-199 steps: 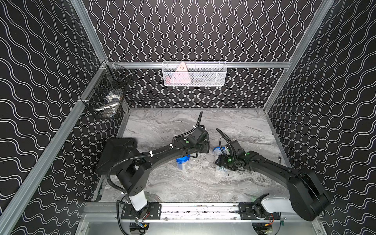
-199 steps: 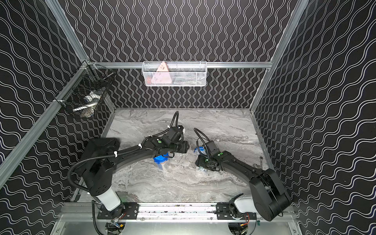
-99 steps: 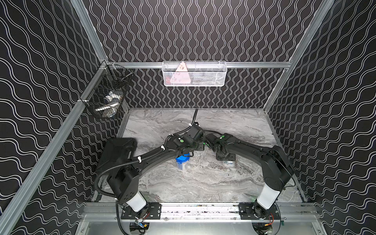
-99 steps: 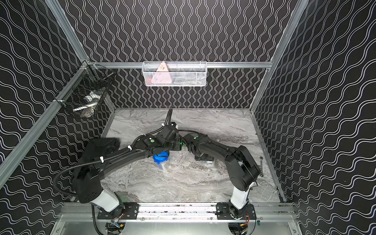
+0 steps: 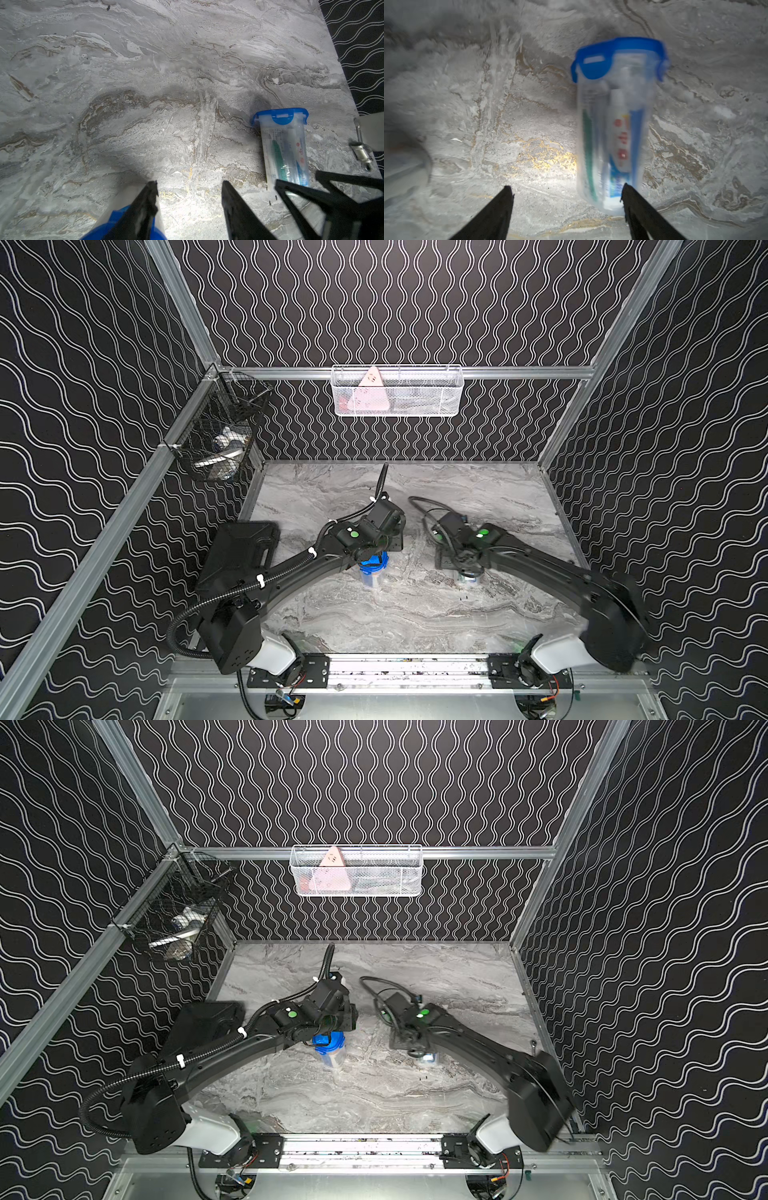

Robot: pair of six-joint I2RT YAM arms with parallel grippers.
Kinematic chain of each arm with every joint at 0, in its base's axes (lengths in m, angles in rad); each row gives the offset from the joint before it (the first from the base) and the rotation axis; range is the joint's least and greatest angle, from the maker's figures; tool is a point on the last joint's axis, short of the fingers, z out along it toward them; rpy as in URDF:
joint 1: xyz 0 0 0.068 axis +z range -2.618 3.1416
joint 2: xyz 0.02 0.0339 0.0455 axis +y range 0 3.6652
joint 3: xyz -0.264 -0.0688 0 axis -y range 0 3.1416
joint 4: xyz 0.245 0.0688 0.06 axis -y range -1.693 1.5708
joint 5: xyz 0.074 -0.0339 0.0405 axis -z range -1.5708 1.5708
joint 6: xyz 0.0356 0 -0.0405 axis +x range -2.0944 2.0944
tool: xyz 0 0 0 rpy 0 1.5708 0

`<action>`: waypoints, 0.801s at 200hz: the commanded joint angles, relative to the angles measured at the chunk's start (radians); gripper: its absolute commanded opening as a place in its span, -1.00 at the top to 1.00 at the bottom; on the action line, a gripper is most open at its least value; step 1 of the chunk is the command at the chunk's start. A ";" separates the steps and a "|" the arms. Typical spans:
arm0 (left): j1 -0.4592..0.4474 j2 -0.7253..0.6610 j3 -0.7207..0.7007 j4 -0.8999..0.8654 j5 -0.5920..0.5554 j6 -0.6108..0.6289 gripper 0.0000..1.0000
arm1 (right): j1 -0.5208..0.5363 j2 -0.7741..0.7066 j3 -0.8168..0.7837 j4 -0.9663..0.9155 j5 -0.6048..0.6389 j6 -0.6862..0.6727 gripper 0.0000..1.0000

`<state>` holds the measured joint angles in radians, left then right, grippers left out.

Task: Take out toiletry kits
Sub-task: Adjust the container at the center of the board.

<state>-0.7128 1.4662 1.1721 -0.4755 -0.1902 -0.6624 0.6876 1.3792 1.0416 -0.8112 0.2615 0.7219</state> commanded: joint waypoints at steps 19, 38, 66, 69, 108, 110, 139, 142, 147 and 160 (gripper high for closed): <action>0.001 0.025 0.005 0.071 0.130 0.023 -0.10 | -0.225 -0.230 -0.254 0.273 -0.338 0.020 -0.78; 0.000 0.051 0.018 0.099 0.185 0.043 -0.10 | -0.371 -0.216 -0.357 0.394 -0.521 0.013 -0.77; -0.001 0.075 0.033 0.118 0.210 0.064 -0.10 | -0.428 -0.163 -0.394 0.510 -0.642 -0.026 -0.80; -0.003 0.079 0.035 0.123 0.215 0.067 -0.10 | -0.429 -0.149 -0.388 0.506 -0.645 -0.033 -0.80; -0.012 0.170 0.091 0.154 0.228 0.120 -0.11 | -0.422 -0.025 -0.345 0.427 -0.569 -0.072 -0.76; -0.013 0.177 0.096 0.157 0.229 0.124 -0.11 | -0.420 -0.024 -0.345 0.424 -0.561 -0.072 -0.76; -0.020 0.310 0.200 0.163 0.224 0.184 -0.10 | -0.377 0.026 -0.334 0.374 -0.465 -0.082 -0.70; -0.023 0.325 0.214 0.162 0.221 0.190 -0.10 | -0.370 0.038 -0.328 0.364 -0.451 -0.082 -0.68; -0.026 0.346 0.232 0.160 0.217 0.198 -0.10 | -0.360 0.056 -0.317 0.352 -0.430 -0.085 -0.64; -0.039 0.399 0.273 0.165 0.208 0.218 -0.11 | -0.343 0.092 -0.297 0.345 -0.400 -0.088 -0.54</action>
<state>-0.7368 1.7996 1.3880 -0.3367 0.0280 -0.5186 0.3187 1.4220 0.7189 -0.4057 -0.2577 0.6514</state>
